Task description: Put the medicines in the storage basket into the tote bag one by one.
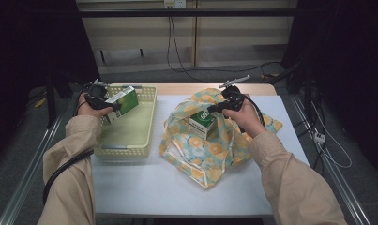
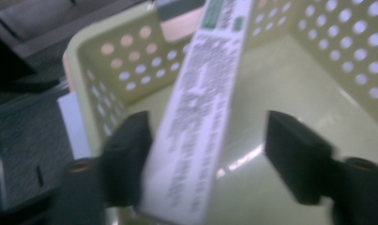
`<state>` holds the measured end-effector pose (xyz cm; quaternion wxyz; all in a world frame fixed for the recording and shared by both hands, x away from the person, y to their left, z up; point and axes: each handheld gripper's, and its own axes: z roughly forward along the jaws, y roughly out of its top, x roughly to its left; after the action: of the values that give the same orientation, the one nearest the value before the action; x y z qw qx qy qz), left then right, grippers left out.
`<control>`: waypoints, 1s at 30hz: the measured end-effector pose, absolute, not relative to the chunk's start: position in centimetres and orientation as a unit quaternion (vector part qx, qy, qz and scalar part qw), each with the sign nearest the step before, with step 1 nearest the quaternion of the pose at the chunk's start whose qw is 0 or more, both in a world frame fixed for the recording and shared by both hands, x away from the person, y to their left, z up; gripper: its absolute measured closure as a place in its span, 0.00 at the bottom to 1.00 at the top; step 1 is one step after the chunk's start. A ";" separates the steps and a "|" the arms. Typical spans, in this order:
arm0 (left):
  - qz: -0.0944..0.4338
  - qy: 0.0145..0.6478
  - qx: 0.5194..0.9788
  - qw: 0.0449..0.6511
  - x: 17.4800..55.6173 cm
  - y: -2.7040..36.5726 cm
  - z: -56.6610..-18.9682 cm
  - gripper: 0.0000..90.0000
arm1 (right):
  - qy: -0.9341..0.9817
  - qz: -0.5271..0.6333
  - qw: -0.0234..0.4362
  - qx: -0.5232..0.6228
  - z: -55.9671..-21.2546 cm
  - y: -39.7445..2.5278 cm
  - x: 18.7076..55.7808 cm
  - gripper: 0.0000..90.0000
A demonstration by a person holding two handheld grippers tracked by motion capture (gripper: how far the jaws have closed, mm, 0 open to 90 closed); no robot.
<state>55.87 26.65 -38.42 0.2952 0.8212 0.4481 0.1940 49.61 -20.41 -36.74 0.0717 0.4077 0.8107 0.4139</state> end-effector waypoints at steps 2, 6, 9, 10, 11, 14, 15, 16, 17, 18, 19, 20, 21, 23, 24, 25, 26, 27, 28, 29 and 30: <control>0.190 0.463 0.817 0.288 55.7 26.6 -38.4 0.62 | 0.811 0.412 0.073 0.409 -36.7 -20.4 49.6 1.00; 0.183 0.464 0.819 0.282 55.2 25.9 -37.8 0.70 | 0.811 0.410 0.078 0.411 -36.5 -20.5 49.4 1.00; 0.168 0.474 0.811 0.297 54.6 25.5 -36.8 0.70 | 0.809 0.412 0.081 0.410 -36.2 -20.6 49.2 1.00; 0.164 0.475 0.811 0.301 54.4 25.3 -36.4 0.70 | 0.810 0.412 0.081 0.410 -36.2 -20.7 49.2 1.00; 0.157 0.476 0.810 0.304 54.2 25.1 -36.0 0.70 | 0.810 0.412 0.082 0.410 -36.1 -20.7 49.2 1.00; 0.141 0.477 0.807 0.318 53.4 24.6 -34.7 0.70 | 0.809 0.412 0.084 0.411 -36.0 -20.9 49.1 1.00; 0.131 0.476 0.807 0.324 53.2 24.5 -34.3 0.70 | 0.808 0.413 0.084 0.412 -35.9 -20.9 49.1 1.00; 0.128 0.472 0.809 0.326 52.9 24.3 -33.9 0.70 | 0.807 0.414 0.085 0.412 -35.9 -21.0 49.1 1.00; 0.127 0.466 0.812 0.327 52.7 24.2 -33.5 0.70 | 0.808 0.412 0.086 0.412 -35.9 -21.0 49.0 1.00; 0.124 0.461 0.812 0.336 52.5 24.0 -33.1 0.70 | 0.807 0.413 0.086 0.413 -35.9 -21.1 49.0 1.00; 0.118 0.458 0.811 0.344 52.3 23.9 -32.7 0.70 | 0.807 0.412 0.085 0.414 -35.9 -21.1 49.0 1.00; 0.117 0.453 0.812 0.349 52.1 23.8 -32.3 0.70 | 0.808 0.412 0.086 0.413 -36.0 -21.1 49.0 1.00; 0.115 0.449 0.813 0.352 51.9 23.6 -31.8 0.70 | 0.807 0.413 0.085 0.413 -36.0 -21.0 49.0 1.00; 0.113 0.439 0.818 0.355 51.5 23.2 -31.0 0.70 | 0.807 0.413 0.084 0.413 -36.1 -20.9 49.1 1.00; 0.110 0.434 0.820 0.358 51.3 22.9 -30.5 0.70 | 0.807 0.413 0.084 0.413 -36.1 -20.9 49.1 1.00; 0.107 0.427 0.821 0.363 51.0 22.6 -30.1 0.70 | 0.807 0.414 0.084 0.413 -36.1 -20.9 49.1 1.00; 0.104 0.420 0.824 0.367 50.7 22.2 -29.7 0.70 | 0.806 0.414 0.084 0.414 -36.1 -20.9 49.1 1.00; 0.099 0.409 0.827 0.373 50.3 21.8 -29.4 0.70 | 0.806 0.414 0.084 0.415 -36.1 -20.9 49.1 1.00; 0.096 0.401 0.829 0.379 50.0 21.3 -29.2 0.70 | 0.806 0.414 0.084 0.415 -36.1 -21.0 49.2 1.00; 0.092 0.395 0.830 0.384 49.8 20.8 -29.0 0.70 | 0.805 0.415 0.085 0.415 -36.2 -21.0 49.2 1.00; 0.085 0.385 0.833 0.387 49.5 20.3 -28.8 0.70 | 0.805 0.414 0.085 0.416 -36.2 -21.0 49.2 1.00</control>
<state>49.50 20.32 -28.83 0.3870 0.8335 0.3852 0.0850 49.20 -21.00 -36.20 0.0849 0.4164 0.8051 0.4139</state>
